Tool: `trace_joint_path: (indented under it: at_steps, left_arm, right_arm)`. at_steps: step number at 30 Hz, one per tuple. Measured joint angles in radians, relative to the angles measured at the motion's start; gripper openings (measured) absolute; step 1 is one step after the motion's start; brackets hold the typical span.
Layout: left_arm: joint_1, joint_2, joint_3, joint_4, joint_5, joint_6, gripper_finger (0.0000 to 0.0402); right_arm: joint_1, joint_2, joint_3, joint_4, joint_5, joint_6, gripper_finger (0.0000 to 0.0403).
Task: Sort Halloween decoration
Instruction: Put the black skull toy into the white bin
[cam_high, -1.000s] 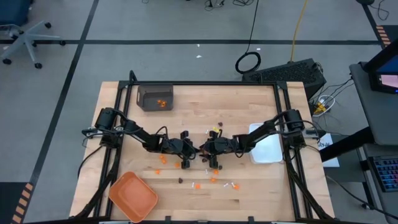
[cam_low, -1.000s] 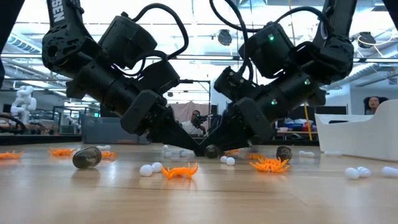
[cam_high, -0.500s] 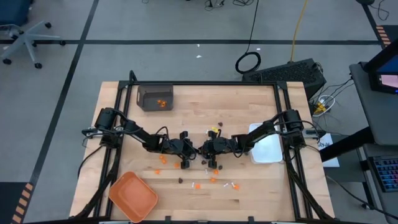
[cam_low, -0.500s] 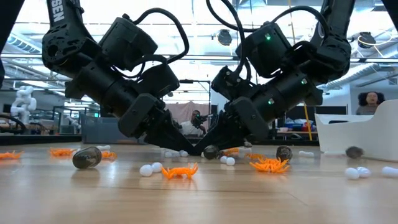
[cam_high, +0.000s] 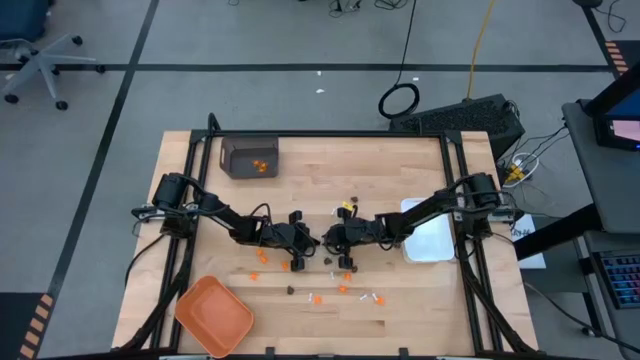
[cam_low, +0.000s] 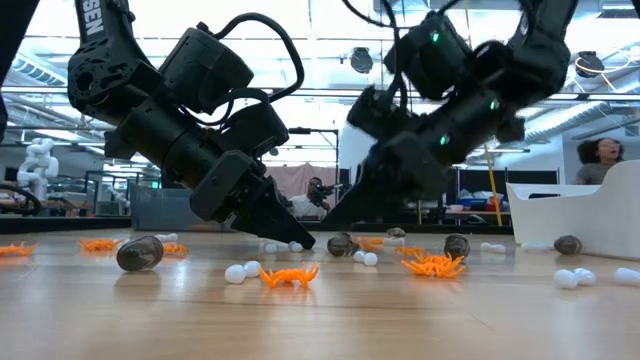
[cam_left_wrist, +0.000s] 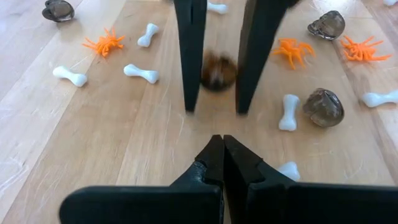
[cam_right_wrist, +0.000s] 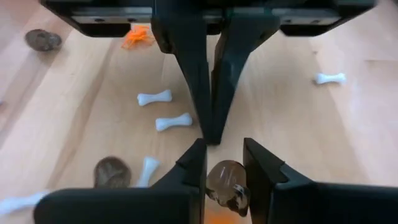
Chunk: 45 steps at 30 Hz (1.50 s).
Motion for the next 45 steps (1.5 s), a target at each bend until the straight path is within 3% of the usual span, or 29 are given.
trace_joint_path:
  at_steps: [13, 19, 27, 36, 41, 45]
  left_arm:
    - [-0.006, 0.000, 0.000, 0.002, 0.000, -0.026, 0.0000]
    - [-0.010, 0.001, -0.002, 0.037, 0.001, -0.026, 0.0000]
    - [-0.010, 0.001, -0.002, 0.107, 0.002, -0.026, 0.0000]
    - [-0.011, 0.001, -0.002, 0.105, 0.002, -0.049, 0.0000]
    - [-0.011, 0.001, -0.002, 0.103, 0.002, -0.051, 0.0000]
    - [-0.011, 0.001, -0.002, 0.105, 0.002, -0.051, 0.0000]
  right_arm:
    - [0.060, -0.365, 0.001, -0.453, 0.000, -0.042, 0.0044]
    - [0.128, -0.516, 0.001, -0.694, 0.002, -0.172, 0.0044]
    - [0.225, -0.656, 0.002, -0.860, 0.011, -0.337, 0.0044]
    - [0.329, -0.755, 0.003, -0.997, 0.162, -0.454, 0.0046]
    - [0.363, -0.776, 0.003, -1.041, 0.214, -0.434, 0.0050]
    - [0.374, -0.791, 0.003, -1.052, 0.215, -0.257, 0.0050]
